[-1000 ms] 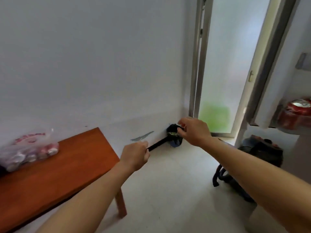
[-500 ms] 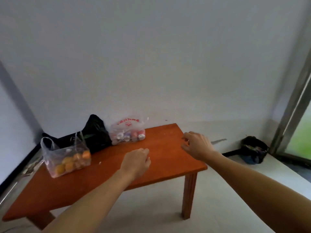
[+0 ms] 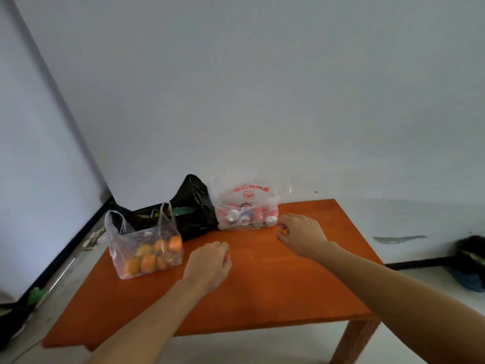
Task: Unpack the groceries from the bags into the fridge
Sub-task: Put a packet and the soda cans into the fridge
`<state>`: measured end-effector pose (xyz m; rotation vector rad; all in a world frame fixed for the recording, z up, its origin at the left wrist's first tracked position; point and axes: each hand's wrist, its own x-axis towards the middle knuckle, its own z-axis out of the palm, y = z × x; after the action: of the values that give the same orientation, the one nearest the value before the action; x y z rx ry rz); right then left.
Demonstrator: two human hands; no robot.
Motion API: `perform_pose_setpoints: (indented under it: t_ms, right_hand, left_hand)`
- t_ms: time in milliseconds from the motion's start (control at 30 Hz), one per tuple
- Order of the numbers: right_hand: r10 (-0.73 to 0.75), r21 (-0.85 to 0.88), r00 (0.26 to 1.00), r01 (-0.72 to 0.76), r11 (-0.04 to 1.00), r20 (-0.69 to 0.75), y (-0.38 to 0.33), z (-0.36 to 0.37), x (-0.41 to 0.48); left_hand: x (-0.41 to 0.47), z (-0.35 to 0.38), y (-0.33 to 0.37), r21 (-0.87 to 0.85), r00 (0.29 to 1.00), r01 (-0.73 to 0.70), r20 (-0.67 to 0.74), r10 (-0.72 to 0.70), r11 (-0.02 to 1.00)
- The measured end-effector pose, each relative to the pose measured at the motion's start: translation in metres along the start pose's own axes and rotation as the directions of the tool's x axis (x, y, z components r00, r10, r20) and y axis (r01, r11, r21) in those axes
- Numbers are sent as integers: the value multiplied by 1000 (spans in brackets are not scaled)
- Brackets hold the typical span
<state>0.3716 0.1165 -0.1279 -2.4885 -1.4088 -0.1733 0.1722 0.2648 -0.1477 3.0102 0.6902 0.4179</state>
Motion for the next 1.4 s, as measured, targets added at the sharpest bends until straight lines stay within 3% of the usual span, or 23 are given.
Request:
perform_pose_setpoints:
  t_ms: [367,567,767,833,900,1067,1267,1400]
  right_hand:
    - [26,144,998,-33,989,50,30,97,187]
    - [-24,98,999,20,995,36,36,146,258]
    - [-93,-70,995,90,993,-36,37,169,342]
    - [-171,-98,985,171,980,12,35,184,366]
    - [-204,-102,975,213,972,93,31,204,388]
    - [-116,-159,912,192,969,394,24,260,418]
    - [145,-150,841,-77,986,521,24,290,425]
    - [311,-127,714,-300,945,627,12,313,429]
  left_hand:
    - [182,45,-95,-77,999,-8,-33,6,997]
    - [270,92,-137,72,969,-227,119,218,971]
    - [359,152,-168,142,850,-477,327,413,867]
    - [378,175,-183,141,805,-532,389,447,835]
    - [396,197,-203,141,813,-502,414,410,853]
    - [419,234,-244,62,787,-396,538,303,916]
    - [404,269,-270,-148,692,-255,662,287,956]
    - [391,287,-275,-141,742,-247,609,280,959]
